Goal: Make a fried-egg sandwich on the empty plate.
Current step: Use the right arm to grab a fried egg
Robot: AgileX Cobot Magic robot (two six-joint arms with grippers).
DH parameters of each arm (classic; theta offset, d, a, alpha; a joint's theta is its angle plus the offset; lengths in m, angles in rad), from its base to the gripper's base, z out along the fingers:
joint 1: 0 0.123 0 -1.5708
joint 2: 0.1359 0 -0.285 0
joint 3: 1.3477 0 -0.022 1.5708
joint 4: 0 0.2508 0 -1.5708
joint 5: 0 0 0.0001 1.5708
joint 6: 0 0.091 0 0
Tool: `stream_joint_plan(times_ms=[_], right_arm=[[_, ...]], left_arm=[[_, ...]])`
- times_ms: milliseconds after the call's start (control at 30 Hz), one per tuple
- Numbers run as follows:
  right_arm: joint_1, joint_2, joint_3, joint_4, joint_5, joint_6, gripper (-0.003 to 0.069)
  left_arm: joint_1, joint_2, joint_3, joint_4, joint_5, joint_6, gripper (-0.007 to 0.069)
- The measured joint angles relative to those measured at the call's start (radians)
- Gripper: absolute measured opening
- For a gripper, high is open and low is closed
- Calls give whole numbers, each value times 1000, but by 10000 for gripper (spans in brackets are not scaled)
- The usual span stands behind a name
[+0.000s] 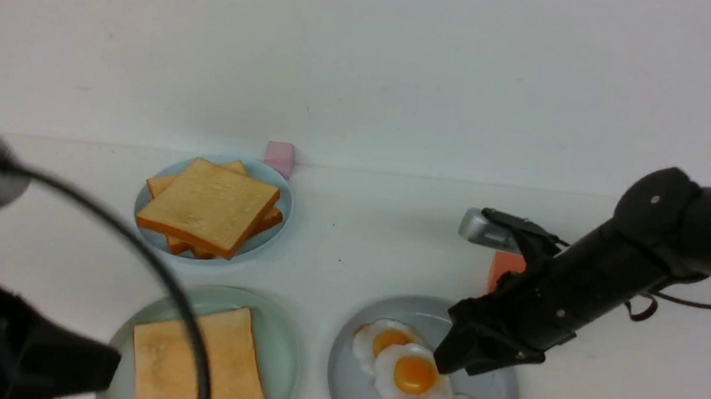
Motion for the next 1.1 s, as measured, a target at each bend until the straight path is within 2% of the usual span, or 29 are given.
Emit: stream_joint_plan(times_ms=[133, 333, 533, 667, 833, 1100], right_arm=[[0, 70, -35, 62, 4, -44, 347], [-1, 120, -60, 125, 36, -59, 334], [-15, 121, -62, 125, 48, -63, 246], [-47, 125, -62, 122, 67, -63, 124], [-59, 96, -62, 126, 84, -75, 28], [-9, 3, -153, 160, 142, -78, 5]], left_arm=[[0, -43, 67, -77, -53, 95, -13], [0, -47, 84, -125, -76, 115, -13], [0, -48, 85, -130, -76, 118, -13], [0, -48, 85, -130, -77, 118, -13], [0, -48, 85, -130, -74, 118, -13], [0, -63, 85, -116, -47, 78, -13]])
